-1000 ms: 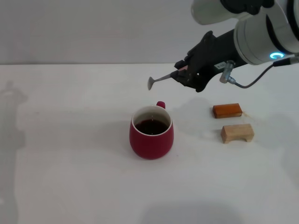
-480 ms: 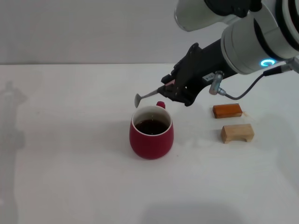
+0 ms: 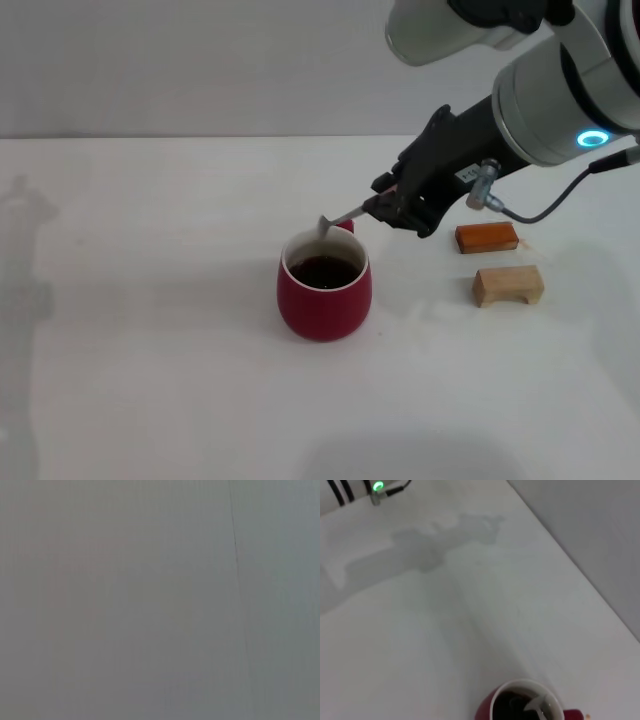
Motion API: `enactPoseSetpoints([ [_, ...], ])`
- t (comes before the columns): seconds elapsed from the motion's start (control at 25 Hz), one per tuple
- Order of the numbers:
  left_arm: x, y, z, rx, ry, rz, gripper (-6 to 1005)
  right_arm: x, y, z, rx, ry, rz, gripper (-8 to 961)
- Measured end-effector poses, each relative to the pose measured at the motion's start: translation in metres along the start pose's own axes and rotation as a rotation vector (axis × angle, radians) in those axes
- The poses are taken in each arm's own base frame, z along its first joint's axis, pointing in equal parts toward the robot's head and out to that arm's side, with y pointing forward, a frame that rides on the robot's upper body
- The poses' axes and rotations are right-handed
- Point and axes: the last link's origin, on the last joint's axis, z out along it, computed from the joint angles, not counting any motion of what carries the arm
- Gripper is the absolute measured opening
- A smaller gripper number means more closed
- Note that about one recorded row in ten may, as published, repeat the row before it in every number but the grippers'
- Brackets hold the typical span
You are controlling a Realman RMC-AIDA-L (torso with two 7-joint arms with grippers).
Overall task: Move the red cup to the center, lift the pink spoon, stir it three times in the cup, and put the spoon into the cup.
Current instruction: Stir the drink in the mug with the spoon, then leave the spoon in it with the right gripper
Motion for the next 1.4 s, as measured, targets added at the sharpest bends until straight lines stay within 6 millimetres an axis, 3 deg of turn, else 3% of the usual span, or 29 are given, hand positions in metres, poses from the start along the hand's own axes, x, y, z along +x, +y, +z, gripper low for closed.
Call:
enactPoseSetpoints([
  [0.88, 0.000, 0.001, -0.001, 0.000, -0.001, -0.007, -1, 0.010, -0.017, 0.046, -0.070, 0.101, 0.008, 149],
  [1.4, 0.001, 0.005, 0.001, -0.006, 0.002, -0.013, -1, -0.017, -0.025, 0.066, -0.104, 0.153, -0.044, 148],
])
